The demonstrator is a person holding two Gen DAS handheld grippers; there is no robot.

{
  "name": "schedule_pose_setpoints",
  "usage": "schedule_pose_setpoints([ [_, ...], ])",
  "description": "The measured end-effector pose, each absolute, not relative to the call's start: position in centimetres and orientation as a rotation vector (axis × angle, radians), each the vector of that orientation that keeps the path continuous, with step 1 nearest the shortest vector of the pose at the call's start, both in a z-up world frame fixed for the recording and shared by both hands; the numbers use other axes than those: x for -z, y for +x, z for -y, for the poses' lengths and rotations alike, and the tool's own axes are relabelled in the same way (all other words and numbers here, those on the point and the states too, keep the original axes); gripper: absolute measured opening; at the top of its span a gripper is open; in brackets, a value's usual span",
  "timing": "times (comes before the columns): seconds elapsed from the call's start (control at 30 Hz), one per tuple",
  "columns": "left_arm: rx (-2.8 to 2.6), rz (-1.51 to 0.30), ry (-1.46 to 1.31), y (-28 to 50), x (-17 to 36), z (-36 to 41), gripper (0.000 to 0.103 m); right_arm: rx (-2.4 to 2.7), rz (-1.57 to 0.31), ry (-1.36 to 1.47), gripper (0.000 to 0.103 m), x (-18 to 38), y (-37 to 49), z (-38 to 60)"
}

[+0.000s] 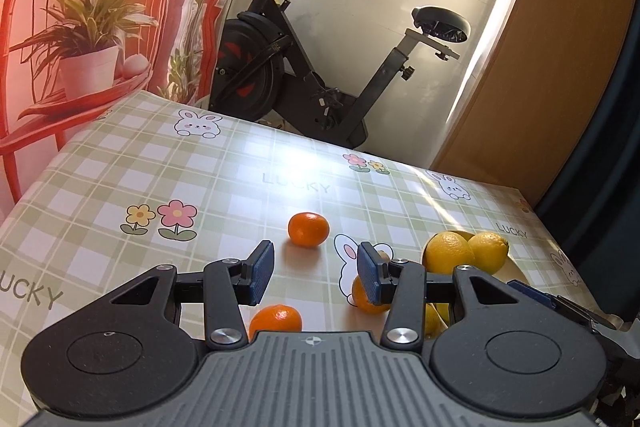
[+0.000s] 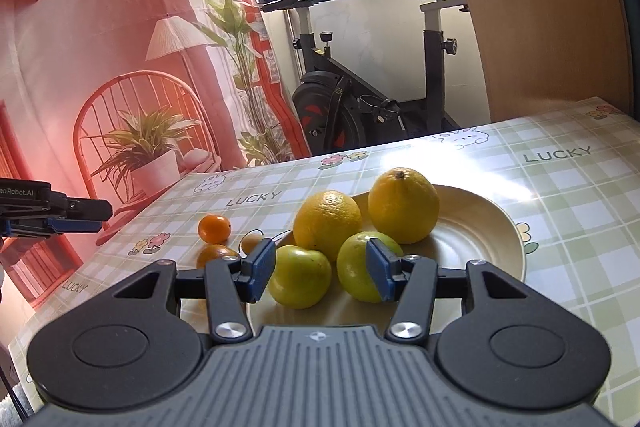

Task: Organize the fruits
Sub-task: 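Move the left gripper to a dark orange beside the plate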

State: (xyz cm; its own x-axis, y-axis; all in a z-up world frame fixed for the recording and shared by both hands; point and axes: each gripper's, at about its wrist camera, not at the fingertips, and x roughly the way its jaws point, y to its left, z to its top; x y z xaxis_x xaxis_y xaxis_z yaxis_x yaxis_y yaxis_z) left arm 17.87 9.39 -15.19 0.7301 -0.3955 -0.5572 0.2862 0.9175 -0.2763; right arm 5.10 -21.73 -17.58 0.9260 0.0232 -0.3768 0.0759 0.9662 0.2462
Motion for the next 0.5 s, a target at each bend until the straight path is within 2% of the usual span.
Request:
schedule_pose_setpoints([
  [0.2,0.375,-0.675,-0.206,17.5,16.9,-10.2,0.048,-0.047,-0.409,0.18,0.054,17.0,6.8,18.6],
  [0.5,0.376,-0.665,-0.207,16.3,17.8,-9.8,0.048,-0.124,-0.498,0.089,0.054,18.9,9.3,14.6],
])
